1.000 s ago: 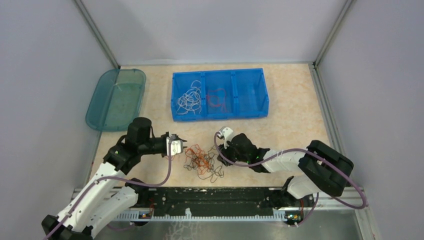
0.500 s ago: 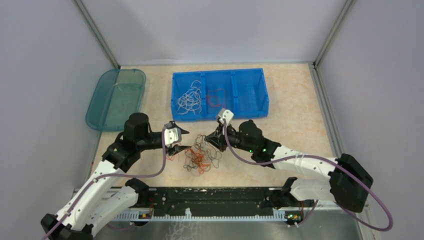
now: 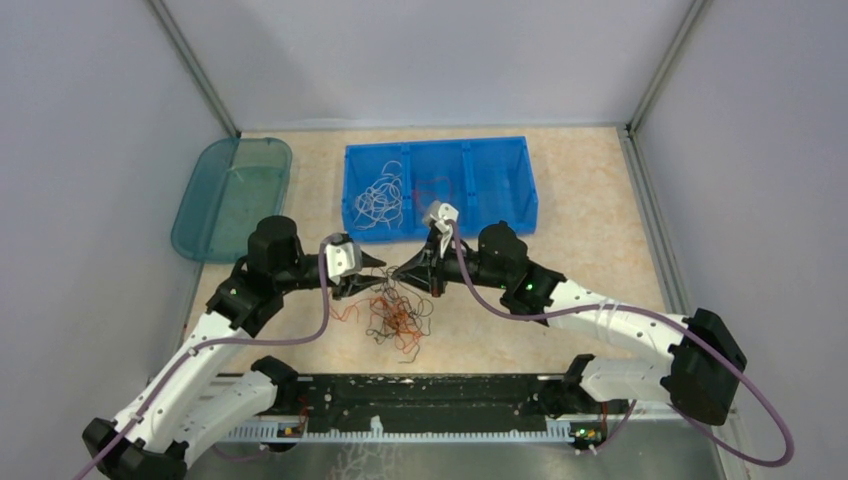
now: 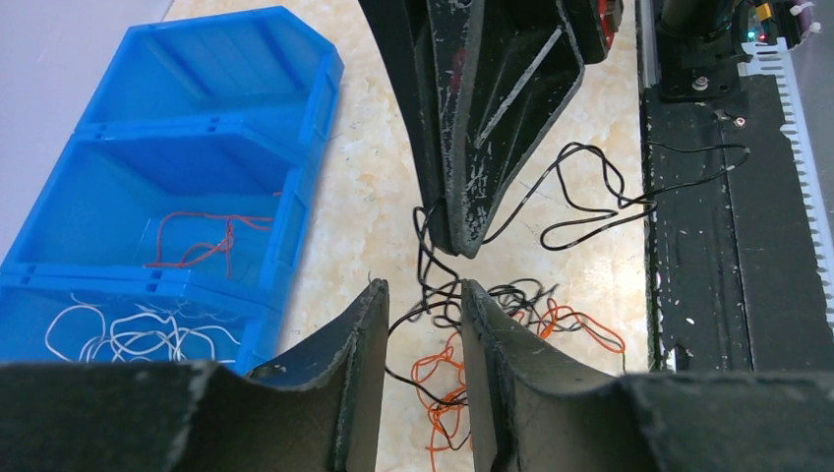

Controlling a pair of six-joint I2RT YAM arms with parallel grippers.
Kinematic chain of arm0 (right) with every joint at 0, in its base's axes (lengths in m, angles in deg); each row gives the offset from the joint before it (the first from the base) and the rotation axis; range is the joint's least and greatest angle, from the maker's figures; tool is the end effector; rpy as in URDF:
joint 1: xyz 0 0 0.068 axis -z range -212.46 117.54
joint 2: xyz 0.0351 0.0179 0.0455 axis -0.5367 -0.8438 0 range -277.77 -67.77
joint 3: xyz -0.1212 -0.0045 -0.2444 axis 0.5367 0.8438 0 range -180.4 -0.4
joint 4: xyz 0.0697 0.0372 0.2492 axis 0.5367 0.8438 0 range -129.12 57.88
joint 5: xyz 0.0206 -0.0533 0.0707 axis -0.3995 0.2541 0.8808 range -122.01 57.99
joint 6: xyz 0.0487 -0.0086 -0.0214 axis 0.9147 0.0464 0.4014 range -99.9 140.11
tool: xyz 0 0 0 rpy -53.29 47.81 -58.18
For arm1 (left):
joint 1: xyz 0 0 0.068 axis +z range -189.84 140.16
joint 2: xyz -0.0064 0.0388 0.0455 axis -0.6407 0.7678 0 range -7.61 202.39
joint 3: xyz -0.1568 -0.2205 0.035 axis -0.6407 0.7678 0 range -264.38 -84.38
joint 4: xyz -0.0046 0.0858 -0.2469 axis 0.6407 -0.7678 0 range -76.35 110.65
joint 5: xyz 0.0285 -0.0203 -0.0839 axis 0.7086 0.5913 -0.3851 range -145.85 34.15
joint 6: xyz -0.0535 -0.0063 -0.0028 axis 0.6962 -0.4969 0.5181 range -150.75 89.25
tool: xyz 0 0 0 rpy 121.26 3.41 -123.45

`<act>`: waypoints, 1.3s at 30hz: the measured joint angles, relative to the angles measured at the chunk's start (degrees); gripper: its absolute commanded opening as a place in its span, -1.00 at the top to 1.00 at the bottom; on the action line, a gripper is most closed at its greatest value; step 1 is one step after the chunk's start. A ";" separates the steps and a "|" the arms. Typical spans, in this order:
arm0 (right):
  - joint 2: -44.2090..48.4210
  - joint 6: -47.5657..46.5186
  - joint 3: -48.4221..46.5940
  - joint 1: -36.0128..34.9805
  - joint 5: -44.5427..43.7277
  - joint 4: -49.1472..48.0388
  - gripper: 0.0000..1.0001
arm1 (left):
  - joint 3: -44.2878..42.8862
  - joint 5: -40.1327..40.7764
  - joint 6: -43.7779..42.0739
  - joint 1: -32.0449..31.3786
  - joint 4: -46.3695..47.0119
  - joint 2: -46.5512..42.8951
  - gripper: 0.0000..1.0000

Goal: Untangle the cables

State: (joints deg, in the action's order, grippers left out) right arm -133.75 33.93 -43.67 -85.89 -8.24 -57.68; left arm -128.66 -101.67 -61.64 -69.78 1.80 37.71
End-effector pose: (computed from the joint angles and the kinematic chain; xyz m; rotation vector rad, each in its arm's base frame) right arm 0.1481 0.2237 0.3078 -0.9176 1.5346 1.2114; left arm 0.1374 -0.1085 0.3231 1.3706 1.2813 -0.7496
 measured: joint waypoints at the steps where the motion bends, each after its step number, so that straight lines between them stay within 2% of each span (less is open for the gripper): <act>1: -0.02 0.31 0.00 0.00 0.35 0.20 1.00 | 0.00 0.11 0.00 0.00 0.00 0.04 0.22; 3: -0.02 0.76 0.00 0.00 0.94 0.31 1.00 | 0.00 0.37 -0.04 0.00 0.00 0.02 0.21; 5: -0.02 1.09 0.00 0.00 1.55 0.35 1.00 | 0.02 0.37 -0.04 -0.09 0.00 -0.11 0.27; 10: 0.66 1.40 0.00 0.00 1.79 1.51 1.00 | 0.04 0.39 0.22 -0.24 -0.13 -0.11 0.77; 18: 5.99 1.40 -0.02 3.82 -0.39 5.09 1.00 | 3.76 2.43 -5.38 -0.24 -5.09 -4.00 0.85; 19: 6.38 1.62 -0.11 4.35 -0.35 5.09 1.00 | 4.76 3.17 -6.32 -0.24 -5.79 -5.18 0.82; 20: 6.47 1.90 -0.46 4.66 -0.13 5.31 1.00 | 5.68 4.04 -7.21 -0.24 -6.49 -6.38 0.65; 22: 6.14 2.56 -1.03 4.85 0.59 5.42 1.00 | 6.54 5.60 -8.37 -0.24 -7.23 -8.11 -0.15; 23: 5.86 2.93 -1.16 4.85 1.09 5.31 1.00 | 6.56 6.12 -9.01 -0.24 -7.19 -8.61 -0.30; 27: 4.09 4.28 -1.55 4.85 3.17 4.85 1.00 | 3.96 7.02 -7.54 -0.26 -7.10 -8.76 -0.42; 31: 3.54 4.20 -1.55 4.66 4.59 4.83 1.00 | -6.03 4.15 -3.91 -0.24 -7.41 -4.92 -0.49; 35: 2.80 3.48 -2.25 3.72 5.99 4.59 1.00 | -13.49 -0.66 -0.22 -0.24 -6.91 -1.86 -0.30; 39: 1.29 1.53 -3.45 1.44 7.17 4.90 1.00 | -13.97 -4.24 1.64 -0.26 -7.48 0.68 -0.11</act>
State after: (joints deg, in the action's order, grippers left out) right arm -132.46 35.46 -47.12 -84.44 -1.07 -52.79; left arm -142.62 -105.91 -60.00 -70.04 -5.67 38.38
